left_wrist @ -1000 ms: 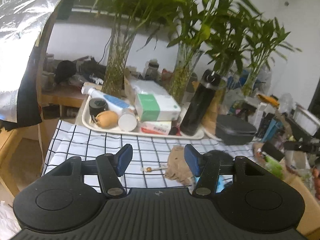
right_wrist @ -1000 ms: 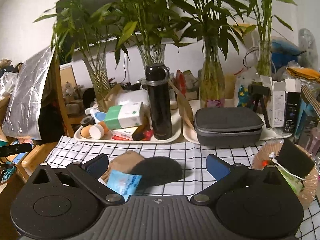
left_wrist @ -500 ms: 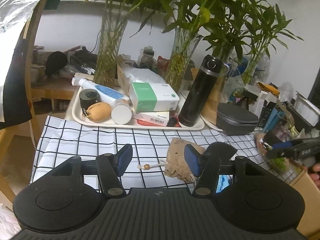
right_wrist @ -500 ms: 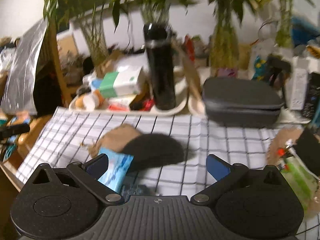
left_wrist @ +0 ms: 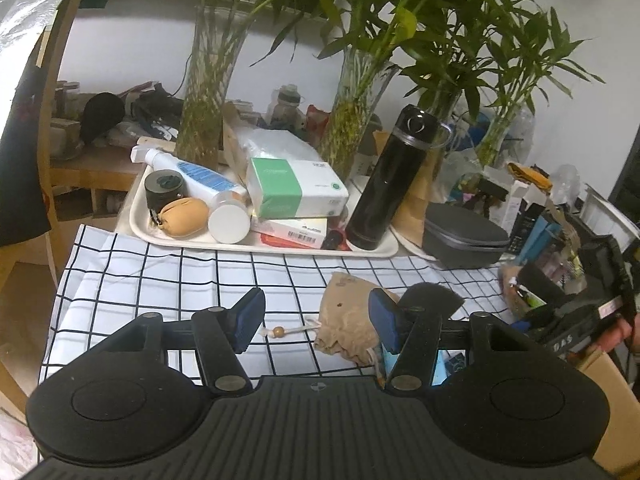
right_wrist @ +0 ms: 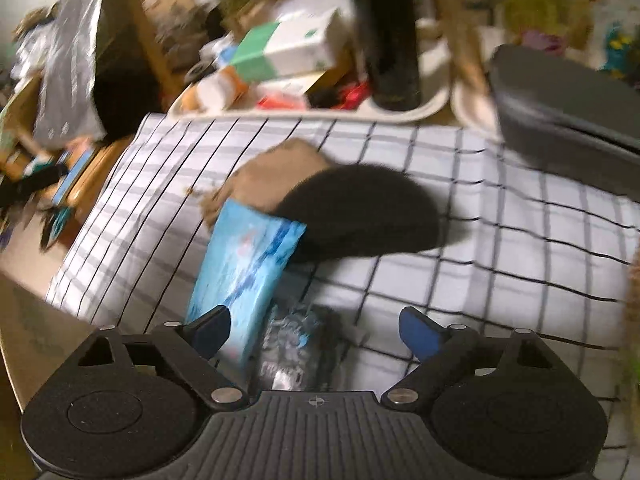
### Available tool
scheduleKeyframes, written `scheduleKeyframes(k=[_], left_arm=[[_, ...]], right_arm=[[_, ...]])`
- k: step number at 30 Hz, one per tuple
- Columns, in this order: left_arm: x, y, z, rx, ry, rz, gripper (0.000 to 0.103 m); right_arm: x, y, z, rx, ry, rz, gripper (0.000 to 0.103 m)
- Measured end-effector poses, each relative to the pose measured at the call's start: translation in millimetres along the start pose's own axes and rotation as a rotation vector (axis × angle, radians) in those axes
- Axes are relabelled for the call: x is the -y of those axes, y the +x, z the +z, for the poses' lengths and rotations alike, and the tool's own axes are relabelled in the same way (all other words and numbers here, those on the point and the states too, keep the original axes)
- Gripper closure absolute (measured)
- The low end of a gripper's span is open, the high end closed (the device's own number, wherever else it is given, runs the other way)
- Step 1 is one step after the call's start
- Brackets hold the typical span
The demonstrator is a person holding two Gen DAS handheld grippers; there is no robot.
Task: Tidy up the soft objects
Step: 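Close the right tool on the black printed card packet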
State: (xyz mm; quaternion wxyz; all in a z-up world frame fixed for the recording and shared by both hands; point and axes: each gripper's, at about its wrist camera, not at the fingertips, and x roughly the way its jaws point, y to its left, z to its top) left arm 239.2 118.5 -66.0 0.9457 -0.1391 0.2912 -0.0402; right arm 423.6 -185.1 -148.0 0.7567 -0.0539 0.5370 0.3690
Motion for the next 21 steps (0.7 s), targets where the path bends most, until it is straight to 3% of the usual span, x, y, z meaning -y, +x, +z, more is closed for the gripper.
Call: scheduleKeyframes(k=[4,9,14,21], left_arm=[[2.4,2.8,0.7,-0.001,0.003,-0.005,0.047],[3.8,5.8,1.0,-0.008,0.008,-0.01,0.047],[4.0,9.8,0.6,-0.024,0.019,0.001,0.047],[3.9,13.2,0.6,-0.04,0.027,0.009,0.047]], right_arm=[[-6.3,12.0,-3.1,-0.071,-0.058,0.042,0.023],[-12.1,28.8,-6.7,-0.136,-0.125,0.017,0.03],[-23.8,37.1,-7.1,-0.152,-0.208,-0.001,0.046],[-31.3,25.2,1.0,-0.114,-0.343,-0.23,0.048]])
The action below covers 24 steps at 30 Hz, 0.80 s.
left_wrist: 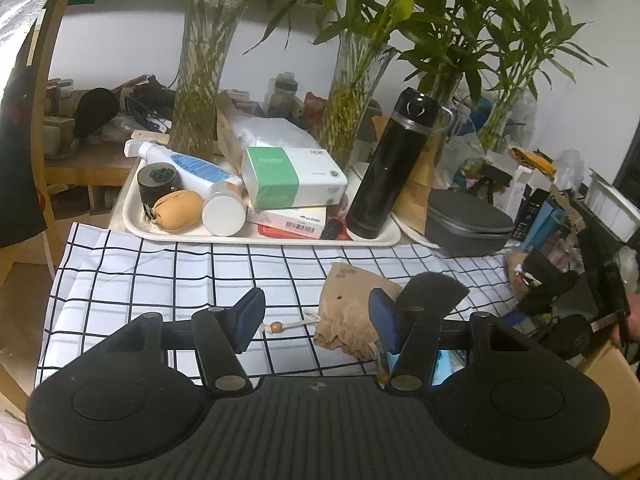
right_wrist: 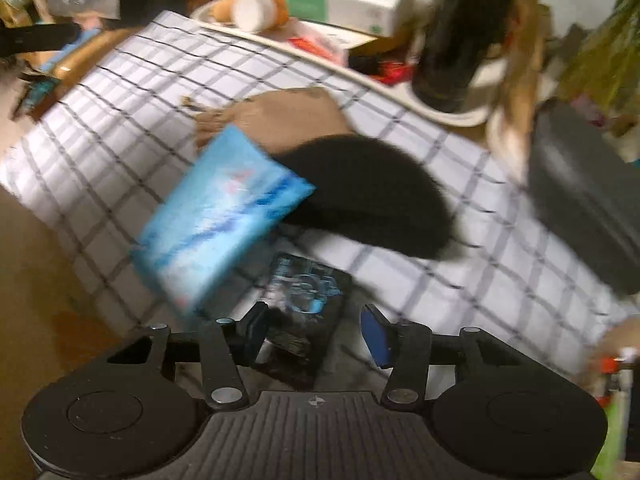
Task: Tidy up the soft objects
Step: 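Close the right tool on the black printed card packet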
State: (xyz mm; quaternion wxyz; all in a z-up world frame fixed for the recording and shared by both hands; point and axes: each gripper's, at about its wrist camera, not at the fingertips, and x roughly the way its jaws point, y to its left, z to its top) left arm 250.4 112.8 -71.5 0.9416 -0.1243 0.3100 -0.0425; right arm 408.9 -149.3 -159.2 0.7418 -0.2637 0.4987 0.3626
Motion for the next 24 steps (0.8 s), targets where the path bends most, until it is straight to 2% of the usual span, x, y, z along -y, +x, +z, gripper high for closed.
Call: scheduleKeyframes(k=[2,3,6,10,13,16,19,22,24], left_arm=[[0.1,0.9,-0.1,-0.003,0.003,0.003,0.047],[0.2,1.3,-0.2,-0.005,0.004,0.004,0.047],[0.6,2.6,-0.3,-0.011,0.004,0.004,0.047],[1.6,3.1,-0.9,-0.014,0.011,0.005,0.047],[2.7,3.8,-1.7,-0.019,0.026,0.013,0.047],[2.4,2.9,-2.2,-0.02,0.028,0.014,0.047],[2.0,3.5,-1.8,-0.02,0.021,0.015,0.047],[1.0,4.1,-1.4,-0.024,0.016,0.019,0.047],[0.6,4.1,-1.5,-0.025,0.014,0.019,0.047]], right_arm=[[2.4,-1.7,-1.1,0.001,-0.006,-0.049,0.044],[5.0,-2.5,-2.0,0.003,0.006,-0.059,0.038],[11.1,-2.1,-2.4,0.012,0.065,-0.022,0.025],[7.9,4.1,-2.1,-0.002,0.115,0.058,0.023],[0.7,13.7,-2.6,-0.033,0.114,0.043,0.023],[1.0,18.6,-4.2,-0.051,0.129,0.039,0.023],[3.4,16.9,-5.8,-0.055,0.133,-0.019,0.026],[8.1,19.0,-8.0,-0.068,0.163,-0.012,0.038],[6.9,19.3,-8.5,-0.065,0.167,0.012,0.051]])
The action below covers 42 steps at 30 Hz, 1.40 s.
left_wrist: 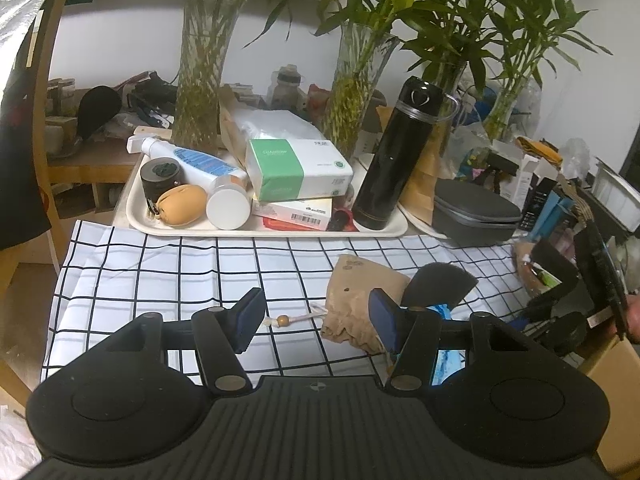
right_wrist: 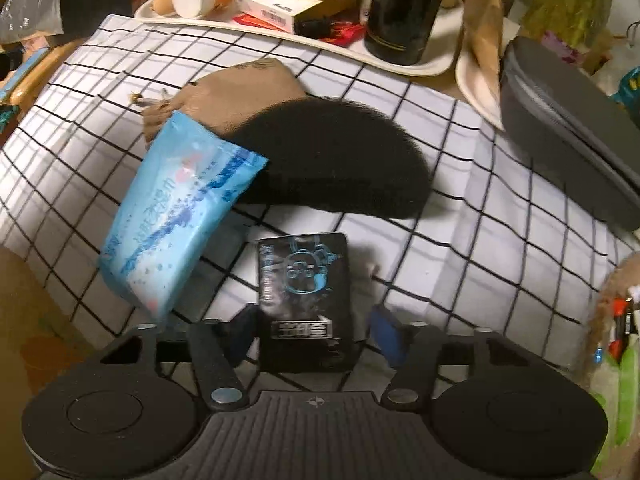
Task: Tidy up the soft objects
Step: 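Close the right tool on the black printed card packet, then close left tool on blue wipes pouch while right tool holds black packet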
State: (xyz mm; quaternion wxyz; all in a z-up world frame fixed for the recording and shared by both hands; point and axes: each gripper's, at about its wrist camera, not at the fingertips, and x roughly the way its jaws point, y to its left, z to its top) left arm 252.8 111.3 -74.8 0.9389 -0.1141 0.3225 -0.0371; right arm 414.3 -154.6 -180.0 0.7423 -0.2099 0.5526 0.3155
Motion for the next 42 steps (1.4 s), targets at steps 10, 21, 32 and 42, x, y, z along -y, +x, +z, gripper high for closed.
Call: scheduleKeyframes(k=[10,21,32,42], left_arm=[[-1.9,-2.2,0.4,-0.007,-0.017,0.018,0.047],[11.1,-20.9,19.8,-0.041,-0.015,0.123,0.047],[70.9,-16.2,58.9,-0.169,-0.008,0.034,0.034],[94.5,54.2,51.0,-0.439,-0.043,0.062,0.034]], right_arm=[[6.3,-21.8,2.0,0.08,0.045,-0.039,0.052],[5.1,-84.2,-8.0,0.284,0.128,-0.096,0.052],[17.9,-129.0,-46.6,0.411,0.323,-0.101,0.052],[18.5,-147.3,-66.8,0.452,0.361,-0.094,0.052]])
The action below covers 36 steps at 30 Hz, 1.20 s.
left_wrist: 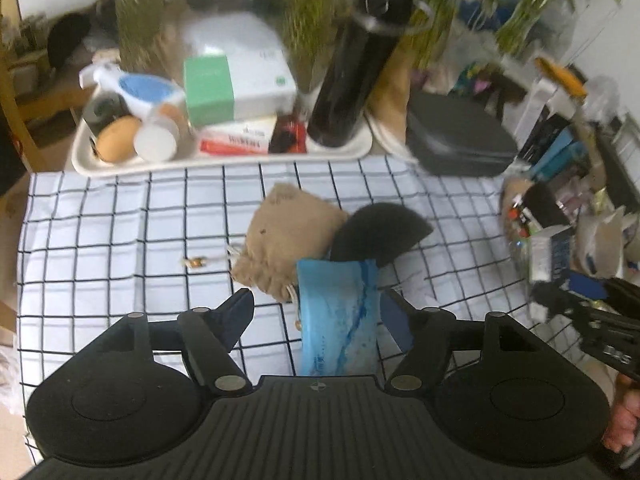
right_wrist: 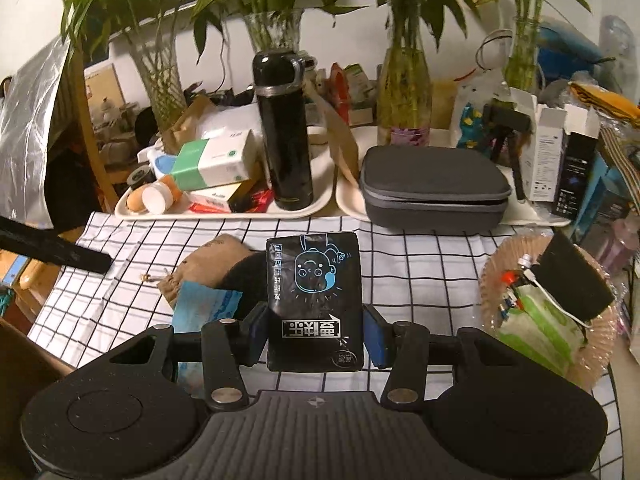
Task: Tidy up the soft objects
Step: 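Close left tool on blue wipes pouch while right tool holds black packet, then lift blue pouch with left tool while right tool carries black packet toward box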
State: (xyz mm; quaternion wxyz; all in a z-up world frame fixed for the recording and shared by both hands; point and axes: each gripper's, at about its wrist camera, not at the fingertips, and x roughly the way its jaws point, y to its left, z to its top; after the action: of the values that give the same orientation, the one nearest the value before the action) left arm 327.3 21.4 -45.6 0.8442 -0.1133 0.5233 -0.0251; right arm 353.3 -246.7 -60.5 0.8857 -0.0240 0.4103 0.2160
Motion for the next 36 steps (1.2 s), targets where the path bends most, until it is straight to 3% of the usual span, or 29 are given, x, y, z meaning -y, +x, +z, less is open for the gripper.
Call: scheduleKeyframes(k=[9,12,17,24,32,34,36], left_arm=[[27.7,58.9,20.7,-0.208,0.071,0.007,0.028],[30.1,81.5,24.9,-0.281,0.059,0.007,0.023],[28.1,111.5,25.9,-0.424,0.009,-0.004,0.023],[32.0,126.0,37.7,-0.454,-0.002,0.025,0.023],[35.1,157.8,27.8,-0.54,0.001,0.083,0.023],[35.1,162.2,25.5,-0.544,-0.001,0.09,0.024],[34.2,162.0,25.1,-0.524,-0.006,0.097,0.032]], right_arm=[[16.0,-3.0,2.4,0.005,0.054,-0.011,0.052],[16.5,-3.6,1.7,0.002,0.051,-0.004,0.051],[19.0,-3.7,1.7,-0.003,0.053,-0.005,0.052],[20.7,-3.9,3.1,-0.001,0.062,0.002,0.051],[20.0,-5.7,5.6,0.006,0.064,0.012,0.051],[21.6,-6.3,5.9,0.007,0.068,0.01,0.051],[22.7,-7.2,5.6,0.009,0.073,0.01,0.051]])
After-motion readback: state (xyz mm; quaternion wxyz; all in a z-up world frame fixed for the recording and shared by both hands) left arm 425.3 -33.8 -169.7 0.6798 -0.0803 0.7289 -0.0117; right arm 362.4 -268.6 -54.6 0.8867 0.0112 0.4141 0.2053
